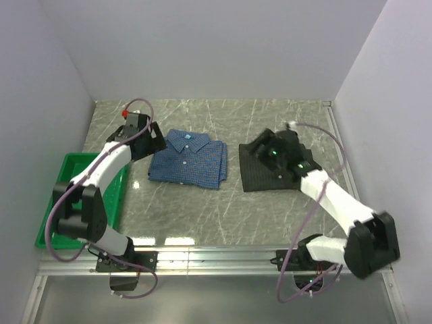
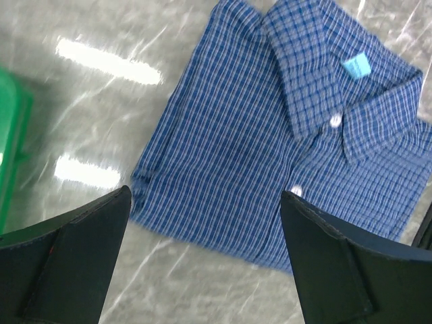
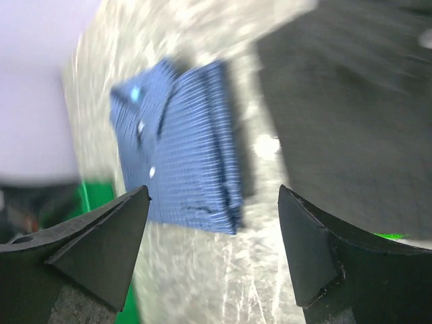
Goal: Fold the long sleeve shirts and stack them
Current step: Neatly place the folded shirt to the corner
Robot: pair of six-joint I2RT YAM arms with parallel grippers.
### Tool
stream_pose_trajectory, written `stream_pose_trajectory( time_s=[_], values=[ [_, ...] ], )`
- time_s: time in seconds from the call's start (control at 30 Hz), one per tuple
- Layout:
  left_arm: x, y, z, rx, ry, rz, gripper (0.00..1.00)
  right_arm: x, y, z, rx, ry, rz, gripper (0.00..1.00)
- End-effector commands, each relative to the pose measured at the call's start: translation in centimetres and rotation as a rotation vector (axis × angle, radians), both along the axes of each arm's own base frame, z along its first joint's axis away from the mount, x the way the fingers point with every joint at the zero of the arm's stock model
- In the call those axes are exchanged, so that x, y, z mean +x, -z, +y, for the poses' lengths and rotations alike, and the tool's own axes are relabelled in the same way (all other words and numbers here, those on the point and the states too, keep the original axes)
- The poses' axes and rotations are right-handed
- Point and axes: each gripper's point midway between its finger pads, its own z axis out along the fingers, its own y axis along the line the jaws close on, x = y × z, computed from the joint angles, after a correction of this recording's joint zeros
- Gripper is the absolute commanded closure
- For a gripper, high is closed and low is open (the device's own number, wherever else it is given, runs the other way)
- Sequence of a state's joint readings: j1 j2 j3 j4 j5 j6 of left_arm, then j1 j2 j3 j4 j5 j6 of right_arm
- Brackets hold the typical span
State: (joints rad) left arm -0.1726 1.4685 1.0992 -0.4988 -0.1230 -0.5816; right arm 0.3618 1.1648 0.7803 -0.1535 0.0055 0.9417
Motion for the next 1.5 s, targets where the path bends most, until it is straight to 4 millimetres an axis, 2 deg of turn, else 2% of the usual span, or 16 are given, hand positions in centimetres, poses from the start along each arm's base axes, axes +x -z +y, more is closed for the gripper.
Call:
stream_pose_trajectory(
  time_s=[0.0,0.07,0.1,0.17,0.27,0.47,0.77,0.87,1.03,1.1,1.27,1.3,1.33,1.37,1.4,1.47],
  values=[
    [2.1,-0.5,-0.1,0.016,0.042,0.002,0.02,0.7,1.0,4.6,-0.117,-0.258,0.021,0.16],
    [2.9,0.1,0.5,0.010,0.028,0.008,0.02,2.1,1.9,6.7,-0.136,-0.297,0.055,0.16],
    [3.1,1.1,0.6,-0.001,0.027,0.032,0.02,2.1,2.1,8.0,-0.143,-0.324,0.056,0.16],
    [3.6,2.1,1.0,-0.015,0.015,0.048,0.03,2.9,2.9,9.2,-0.149,-0.337,0.077,0.15],
    [3.9,4.0,1.9,-0.016,0.017,0.096,0.03,4.7,5.3,11.5,-0.152,-0.391,0.138,0.16],
    [3.9,6.2,3.3,-0.027,-0.006,0.136,0.04,5.7,9.1,12.9,-0.186,-0.419,0.214,0.16],
    [3.7,8.8,2.8,-0.051,0.007,0.200,0.06,5.6,13.2,14.7,-0.204,-0.446,0.294,0.19],
    [3.6,9.5,2.3,-0.075,0.017,0.212,0.08,5.3,14.3,15.3,-0.211,-0.455,0.315,0.23],
    [3.1,10.9,1.4,-0.116,0.040,0.256,0.15,5.1,14.8,16.1,-0.197,-0.470,0.321,0.34],
    [3.0,11.1,1.0,-0.134,0.051,0.262,0.22,5.2,14.7,16.2,-0.201,-0.474,0.315,0.44],
    [2.7,10.8,-0.5,-0.186,0.087,0.256,0.58,5.6,14.0,16.4,-0.209,-0.485,0.293,0.64],
    [2.7,10.8,-0.7,-0.197,0.090,0.256,0.65,5.7,13.8,16.5,-0.208,-0.488,0.288,0.73],
    [2.6,10.8,-1.2,-0.212,0.104,0.257,0.86,5.6,13.9,16.5,-0.210,-0.496,0.288,0.78],
    [2.6,10.8,-1.4,-0.216,0.106,0.257,0.99,5.8,13.7,16.6,-0.209,-0.501,0.282,0.83],
    [2.6,10.5,-1.5,-0.219,0.110,0.252,1.00,5.8,13.5,16.7,-0.206,-0.510,0.279,0.92],
    [2.4,10.3,-2.0,-0.223,0.123,0.251,0.99,6.0,13.0,17.0,-0.215,-0.530,0.263,1.00]
  ],
)
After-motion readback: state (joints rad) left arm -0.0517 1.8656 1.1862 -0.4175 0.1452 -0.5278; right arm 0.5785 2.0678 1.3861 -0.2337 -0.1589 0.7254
